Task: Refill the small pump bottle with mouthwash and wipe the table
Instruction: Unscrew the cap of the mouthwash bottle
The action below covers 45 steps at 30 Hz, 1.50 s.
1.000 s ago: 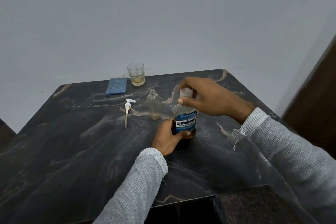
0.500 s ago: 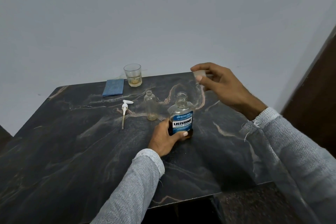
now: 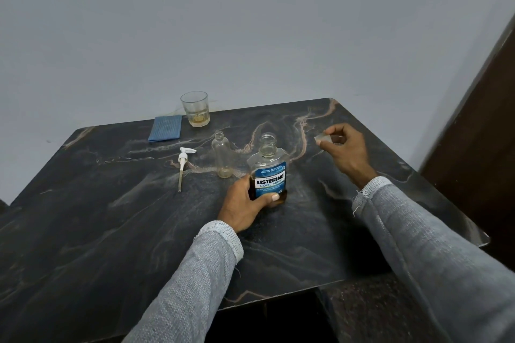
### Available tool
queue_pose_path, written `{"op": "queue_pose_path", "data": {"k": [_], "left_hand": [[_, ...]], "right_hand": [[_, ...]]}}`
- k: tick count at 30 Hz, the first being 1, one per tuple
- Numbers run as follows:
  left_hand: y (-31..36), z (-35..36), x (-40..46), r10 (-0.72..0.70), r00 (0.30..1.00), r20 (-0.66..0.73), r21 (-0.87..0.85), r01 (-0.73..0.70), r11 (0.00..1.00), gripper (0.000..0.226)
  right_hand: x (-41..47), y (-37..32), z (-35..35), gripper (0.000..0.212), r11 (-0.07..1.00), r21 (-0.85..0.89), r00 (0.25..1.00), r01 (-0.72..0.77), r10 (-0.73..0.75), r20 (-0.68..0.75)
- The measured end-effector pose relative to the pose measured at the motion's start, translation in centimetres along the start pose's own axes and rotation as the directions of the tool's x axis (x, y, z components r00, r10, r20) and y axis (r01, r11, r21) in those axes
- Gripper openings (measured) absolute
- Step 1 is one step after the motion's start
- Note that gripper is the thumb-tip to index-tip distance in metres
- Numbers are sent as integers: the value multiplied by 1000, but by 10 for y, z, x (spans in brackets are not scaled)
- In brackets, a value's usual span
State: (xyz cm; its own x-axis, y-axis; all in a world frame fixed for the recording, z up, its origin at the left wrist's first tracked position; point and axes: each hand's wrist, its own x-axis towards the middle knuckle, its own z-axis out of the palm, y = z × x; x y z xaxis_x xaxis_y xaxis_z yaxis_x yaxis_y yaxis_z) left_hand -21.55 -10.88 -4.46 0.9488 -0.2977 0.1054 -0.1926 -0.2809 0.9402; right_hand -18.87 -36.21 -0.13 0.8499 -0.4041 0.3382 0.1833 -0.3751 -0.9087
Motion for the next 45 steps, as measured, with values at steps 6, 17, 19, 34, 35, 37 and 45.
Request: {"op": "queue_pose_path", "data": {"k": [6, 17, 19, 34, 35, 37, 45], "left_hand": [[0, -1, -1, -10, 1000, 0, 17, 10, 1000, 53], [0, 0, 0, -29, 1000, 2, 16, 29, 999, 57], [1, 0, 0, -28, 1000, 1, 13, 28, 1000, 56], [3, -5, 3, -16, 998, 61, 45, 13, 999, 60], [4, -7, 4, -16, 997, 75, 66, 11, 998, 61], [4, -10, 4, -15, 992, 128, 76, 5, 997, 64], [1, -44, -8, -59, 949, 309, -24, 70, 997, 70]], "right_hand": [[-4, 26, 7, 28, 994, -83, 997, -71, 72, 17], [-16, 38, 12, 26, 979, -174, 993, -101, 110, 38], [-17, 36, 11, 27, 978, -179, 992, -103, 113, 48], [-64, -29, 9, 45, 998, -34, 966, 51, -41, 256], [-68, -33, 9, 47, 998, -33, 952, 55, -43, 303], [-74, -38, 9, 50, 999, -5, 921, 46, -41, 388], [-91, -42, 23, 72, 1000, 7, 819, 0, -5, 574]]}}
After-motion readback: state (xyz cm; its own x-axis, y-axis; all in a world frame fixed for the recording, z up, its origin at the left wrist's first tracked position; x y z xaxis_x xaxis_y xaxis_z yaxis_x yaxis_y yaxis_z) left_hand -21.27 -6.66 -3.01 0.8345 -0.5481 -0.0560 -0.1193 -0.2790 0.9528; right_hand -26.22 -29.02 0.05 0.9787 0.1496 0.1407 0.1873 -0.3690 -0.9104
